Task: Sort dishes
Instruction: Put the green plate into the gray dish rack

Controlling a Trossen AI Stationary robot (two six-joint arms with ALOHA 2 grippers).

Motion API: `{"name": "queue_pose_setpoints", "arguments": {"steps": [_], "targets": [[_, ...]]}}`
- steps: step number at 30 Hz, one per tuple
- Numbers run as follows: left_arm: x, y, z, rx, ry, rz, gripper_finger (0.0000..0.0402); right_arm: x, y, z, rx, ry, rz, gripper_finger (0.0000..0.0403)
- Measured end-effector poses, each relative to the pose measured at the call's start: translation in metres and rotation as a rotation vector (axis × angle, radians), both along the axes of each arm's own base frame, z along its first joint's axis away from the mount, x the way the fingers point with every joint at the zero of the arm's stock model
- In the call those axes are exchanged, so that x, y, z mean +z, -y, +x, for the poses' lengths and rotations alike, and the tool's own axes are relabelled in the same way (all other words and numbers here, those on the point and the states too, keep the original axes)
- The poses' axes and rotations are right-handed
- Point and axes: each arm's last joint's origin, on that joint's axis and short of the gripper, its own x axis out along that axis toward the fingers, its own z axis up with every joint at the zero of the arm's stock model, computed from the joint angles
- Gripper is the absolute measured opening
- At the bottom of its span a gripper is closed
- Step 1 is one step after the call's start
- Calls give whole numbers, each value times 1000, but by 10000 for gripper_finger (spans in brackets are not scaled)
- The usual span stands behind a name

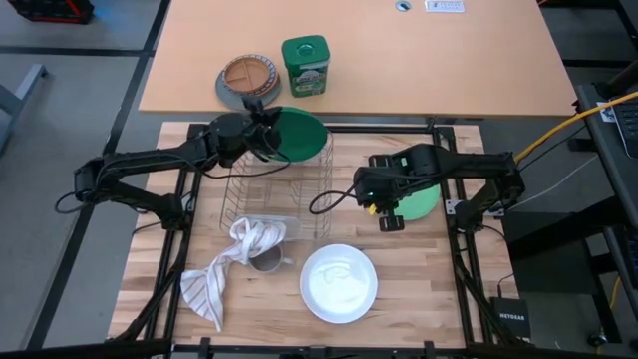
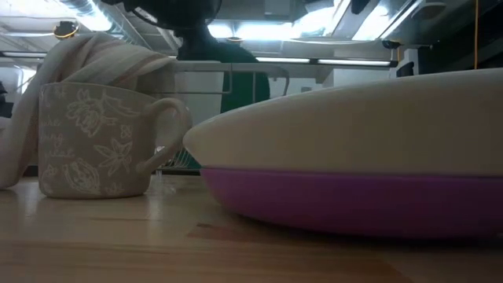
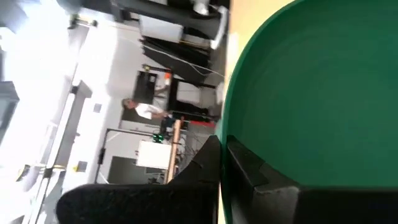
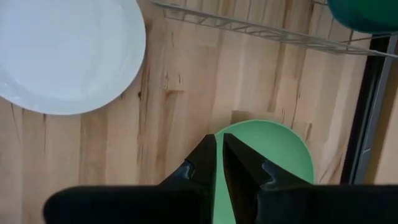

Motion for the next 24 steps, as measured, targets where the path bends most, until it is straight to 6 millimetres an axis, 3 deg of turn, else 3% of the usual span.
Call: {"name": "queue_pose_setpoints", "arguments": {"steps": [7,24], "targets": [[5,6,2,-26,-38,76,0,-9,4,1,-4,-36,1,32],[-14,8,0,-18,-125,-72,0,-15,22,3,-25,-68,3,32]]}}
